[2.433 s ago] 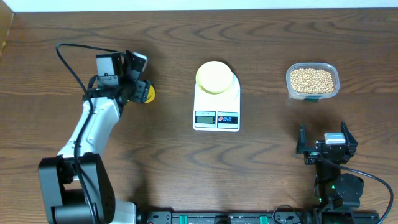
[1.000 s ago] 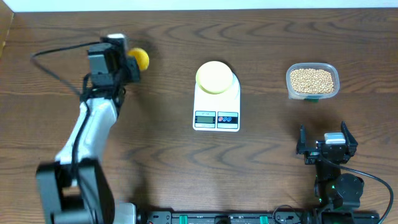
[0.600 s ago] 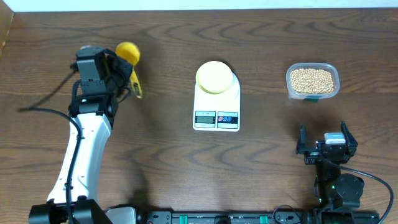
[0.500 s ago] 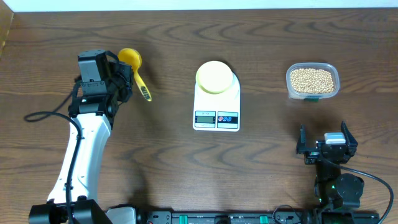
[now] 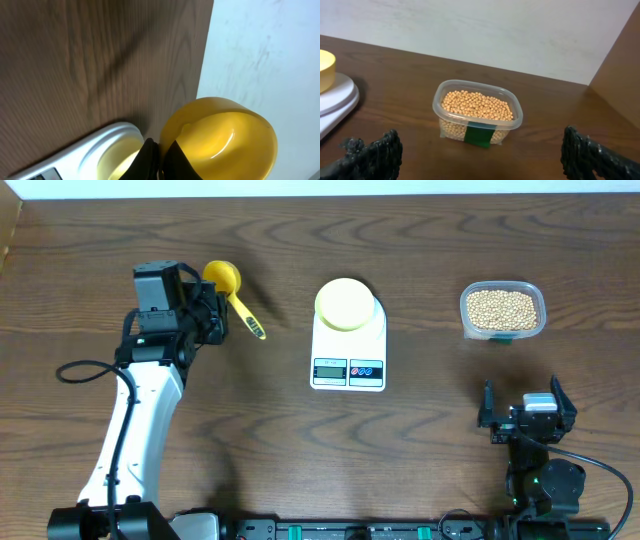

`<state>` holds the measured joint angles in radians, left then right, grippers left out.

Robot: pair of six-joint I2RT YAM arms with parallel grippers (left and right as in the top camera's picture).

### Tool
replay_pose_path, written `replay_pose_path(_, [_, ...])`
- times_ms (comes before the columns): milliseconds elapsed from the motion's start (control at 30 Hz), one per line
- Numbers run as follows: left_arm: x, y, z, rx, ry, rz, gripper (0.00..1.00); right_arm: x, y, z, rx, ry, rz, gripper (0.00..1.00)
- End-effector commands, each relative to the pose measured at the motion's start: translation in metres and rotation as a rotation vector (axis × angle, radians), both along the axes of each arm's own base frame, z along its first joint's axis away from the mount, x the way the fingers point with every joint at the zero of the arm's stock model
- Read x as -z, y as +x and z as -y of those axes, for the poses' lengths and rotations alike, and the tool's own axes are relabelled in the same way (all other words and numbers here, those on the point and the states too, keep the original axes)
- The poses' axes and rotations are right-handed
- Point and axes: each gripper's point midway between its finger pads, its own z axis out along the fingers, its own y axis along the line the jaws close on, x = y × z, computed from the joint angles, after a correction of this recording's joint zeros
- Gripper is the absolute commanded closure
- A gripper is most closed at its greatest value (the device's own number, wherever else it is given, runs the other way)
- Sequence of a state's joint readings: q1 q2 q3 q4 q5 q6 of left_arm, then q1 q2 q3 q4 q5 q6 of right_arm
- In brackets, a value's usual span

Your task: Scoop item into bowl and weigh 50g on scale

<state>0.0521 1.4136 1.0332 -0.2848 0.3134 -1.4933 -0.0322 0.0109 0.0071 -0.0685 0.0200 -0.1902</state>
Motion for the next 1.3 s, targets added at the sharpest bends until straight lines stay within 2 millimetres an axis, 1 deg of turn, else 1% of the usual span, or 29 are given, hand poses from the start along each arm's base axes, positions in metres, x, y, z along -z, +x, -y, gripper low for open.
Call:
replay_pose_path(0, [-0.011,0.002,0.009,-0.026,-0.066,0.006,0.92,0.000,0.000,0.002,0.014,-0.011,0.001,0.01])
replay_pose_path(167, [-0.011,0.002,0.010,-0.034,-0.076,0.003,0.92,0.000,0.000,-0.001,-0.005,-0.006,0.003,0.01])
replay_pose_path(233, [-0.011,0.002,0.010,-0.039,-0.082,0.001,0.92,-0.004,0.000,-0.008,-0.040,0.011,0.021,0.01])
replay_pose_path(267, [-0.011,0.002,0.010,-0.039,-0.082,0.001,0.92,-0.009,0.000,-0.016,-0.090,0.035,0.040,0.01])
replay_pose_path(300, [-0.011,0.002,0.010,-0.046,-0.090,-0.001,0.92,-0.018,-0.001,-0.031,-0.173,0.074,0.071,0.01])
replay_pose_path(333, [-0.011,0.002,0.010,-0.048,-0.093,-0.002,0.92,-0.023,-0.002,-0.036,-0.206,0.115,0.090,0.01])
replay_pose_path(433, [-0.011,0.002,0.010,-0.059,-0.105,-0.006,0.92,-0.038,-0.002,-0.041,-0.233,0.268,0.129,0.01])
replay_pose_path(533, [-0.011,0.002,0.010,-0.060,-0.106,-0.006,0.92,-0.052,-0.003,-0.048,-0.277,0.291,0.135,0.01])
replay_pose_path(567, [-0.011,0.002,0.010,-0.060,-0.107,-0.006,0.92,-0.064,-0.003,-0.053,-0.306,0.291,0.129,0.01])
replay_pose_path(633, [-0.011,0.002,0.010,-0.068,-0.117,-0.010,0.92,-0.077,-0.001,-0.058,-0.336,0.292,0.114,0.01])
replay_pose_path(667, [-0.011,0.001,0.011,-0.078,-0.134,-0.015,0.92,-0.090,0.002,-0.063,-0.368,0.294,0.099,0.01])
replay_pose_path(700, [-0.012,0.001,0.013,-0.082,-0.142,-0.017,0.92,-0.096,0.004,-0.066,-0.384,0.295,0.090,0.01])
replay_pose_path(733, [-0.011,0.001,0.015,-0.093,-0.161,-0.024,0.92,-0.108,0.009,-0.074,-0.431,0.299,0.068,0.01])
replay_pose_path(800, [-0.012,0.001,0.021,-0.102,-0.185,-0.033,0.92,-0.126,0.016,-0.088,-0.523,0.305,0.030,0.01])
replay_pose_path(833, [-0.011,0.000,0.023,-0.107,-0.197,-0.038,0.92,-0.130,0.018,-0.092,-0.548,0.311,0.020,0.01])
replay_pose_path(900, [-0.011,0.000,0.028,-0.122,-0.225,-0.049,0.92,-0.146,0.033,-0.109,-0.651,0.393,-0.060,0.01])
replay_pose_path(967, [-0.011,-0.001,0.031,-0.136,-0.251,-0.059,0.92,-0.155,0.043,-0.121,-0.732,0.449,-0.124,0.01])
replay_pose_path(1033, [-0.012,-0.001,0.034,-0.138,-0.260,-0.063,0.92,-0.167,0.056,-0.139,-0.872,0.517,-0.214,0.01])
replay_pose_path(1100, [-0.011,-0.002,0.037,-0.130,-0.260,-0.065,0.92,-0.173,0.066,-0.152,-0.963,0.558,-0.277,0.01])
replay_pose_path(1167, [-0.011,-0.002,0.038,-0.125,-0.261,-0.065,0.92,-0.172,0.080,-0.174,-1.061,0.576,-0.344,0.01])
replay_pose_path(1233, [-0.012,-0.002,0.038,-0.125,-0.262,-0.065,0.93,-0.163,0.090,-0.194,-1.106,0.587,-0.398,0.01])
replay_pose_path(1267, [-0.012,-0.002,0.040,-0.119,-0.268,-0.066,0.92,-0.156,0.095,-0.211,-1.138,0.593,-0.437,0.01])
